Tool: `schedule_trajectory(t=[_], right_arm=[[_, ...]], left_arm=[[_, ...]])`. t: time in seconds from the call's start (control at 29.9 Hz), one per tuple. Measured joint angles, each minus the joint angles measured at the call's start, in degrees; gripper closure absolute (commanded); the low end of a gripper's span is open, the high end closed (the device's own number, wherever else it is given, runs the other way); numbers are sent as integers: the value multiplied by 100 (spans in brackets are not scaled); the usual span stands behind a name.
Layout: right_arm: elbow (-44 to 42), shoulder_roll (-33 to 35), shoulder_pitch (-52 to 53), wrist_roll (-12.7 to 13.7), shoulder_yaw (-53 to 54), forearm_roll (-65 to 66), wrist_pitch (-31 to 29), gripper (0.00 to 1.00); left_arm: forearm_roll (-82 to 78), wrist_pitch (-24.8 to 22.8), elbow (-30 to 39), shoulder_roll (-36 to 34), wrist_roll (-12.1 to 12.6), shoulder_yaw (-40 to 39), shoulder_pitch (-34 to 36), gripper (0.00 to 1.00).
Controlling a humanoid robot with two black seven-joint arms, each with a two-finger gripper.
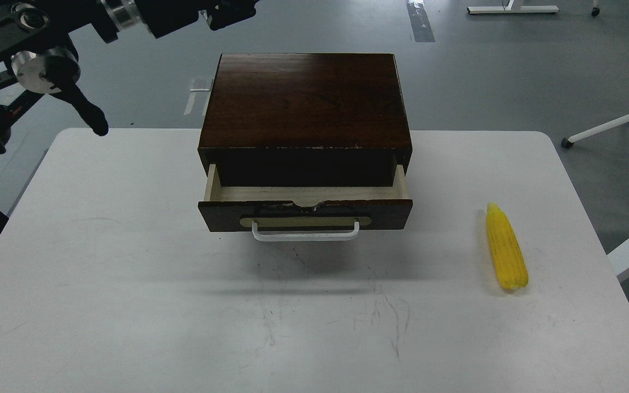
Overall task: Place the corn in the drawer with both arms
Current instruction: 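Release the handle and raise the left gripper away, then reach the right gripper down to the yellow corn cob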
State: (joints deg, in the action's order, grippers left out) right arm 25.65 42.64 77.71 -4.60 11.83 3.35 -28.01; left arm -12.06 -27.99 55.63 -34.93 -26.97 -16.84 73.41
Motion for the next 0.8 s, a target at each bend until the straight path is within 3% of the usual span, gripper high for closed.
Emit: schedule_trajectory(t=[0.23, 0.37, 0.57, 0.63, 0.8], right_arm=[[1076, 58, 246, -1, -330, 2159, 0, 0], [2278, 313, 178, 26, -377, 3790, -1, 0], [4179, 1027, -78, 118, -787, 5989, -1, 0], [4446, 1100, -211, 231, -891, 6277, -1, 0], [4662, 1111, -730, 838, -979, 6441, 2, 0]], left_arm=[[1356, 3, -644, 57, -104, -1132, -1065, 2], [1475, 2, -677, -6, -104, -1606, -1496, 2], [1502, 0, -682, -156, -104, -1879, -1610, 2], [1516, 0, -682, -175, -104, -1890, -1611, 2], [1528, -1, -730, -199, -104, -1894, -1626, 2]])
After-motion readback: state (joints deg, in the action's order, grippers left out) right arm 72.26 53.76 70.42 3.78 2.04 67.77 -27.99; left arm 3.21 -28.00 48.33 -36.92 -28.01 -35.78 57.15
